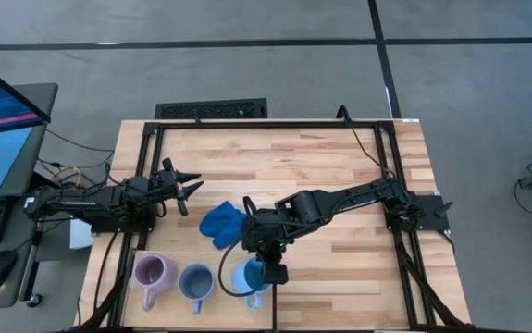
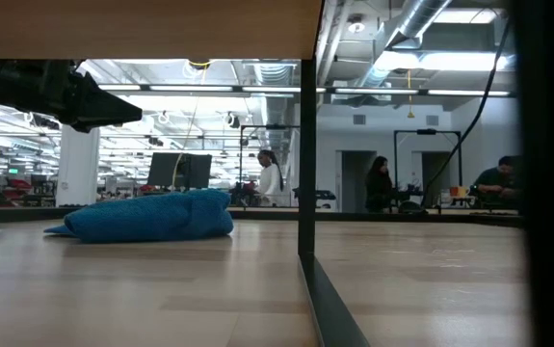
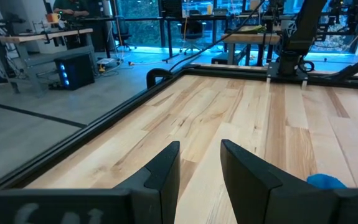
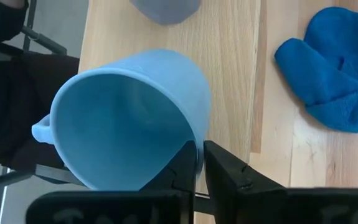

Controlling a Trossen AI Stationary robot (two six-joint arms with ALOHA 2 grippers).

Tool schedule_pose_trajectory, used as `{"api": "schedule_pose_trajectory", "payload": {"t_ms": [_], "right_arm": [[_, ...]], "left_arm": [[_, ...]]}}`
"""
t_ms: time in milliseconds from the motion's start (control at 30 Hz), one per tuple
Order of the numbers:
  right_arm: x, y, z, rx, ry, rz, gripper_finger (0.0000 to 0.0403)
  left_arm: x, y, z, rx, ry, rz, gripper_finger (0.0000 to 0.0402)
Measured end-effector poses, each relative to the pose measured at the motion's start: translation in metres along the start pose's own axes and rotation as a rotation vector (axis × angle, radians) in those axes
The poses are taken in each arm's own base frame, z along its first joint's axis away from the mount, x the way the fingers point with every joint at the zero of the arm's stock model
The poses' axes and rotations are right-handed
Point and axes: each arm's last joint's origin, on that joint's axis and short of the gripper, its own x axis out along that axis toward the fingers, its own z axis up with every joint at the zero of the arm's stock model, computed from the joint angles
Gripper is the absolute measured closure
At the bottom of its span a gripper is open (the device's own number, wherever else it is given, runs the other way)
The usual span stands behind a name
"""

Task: Stack small to large cups/mugs on shelf
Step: Put the light blue cup on the shelf

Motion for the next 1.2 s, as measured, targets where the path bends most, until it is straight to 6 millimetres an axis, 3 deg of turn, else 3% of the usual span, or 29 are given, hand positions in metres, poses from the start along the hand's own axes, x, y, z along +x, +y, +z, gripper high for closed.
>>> {"api": "schedule_pose_trajectory", "payload": {"t_ms": [1200], "right_arm": [[-0.0004, -0.0002, 0.004, -0.008, -0.039, 0.007, 0.035]], "left_arm": [[0.0, -0.0007, -0.0001, -0.01, 0.002, -0.025, 0.0293]]}}
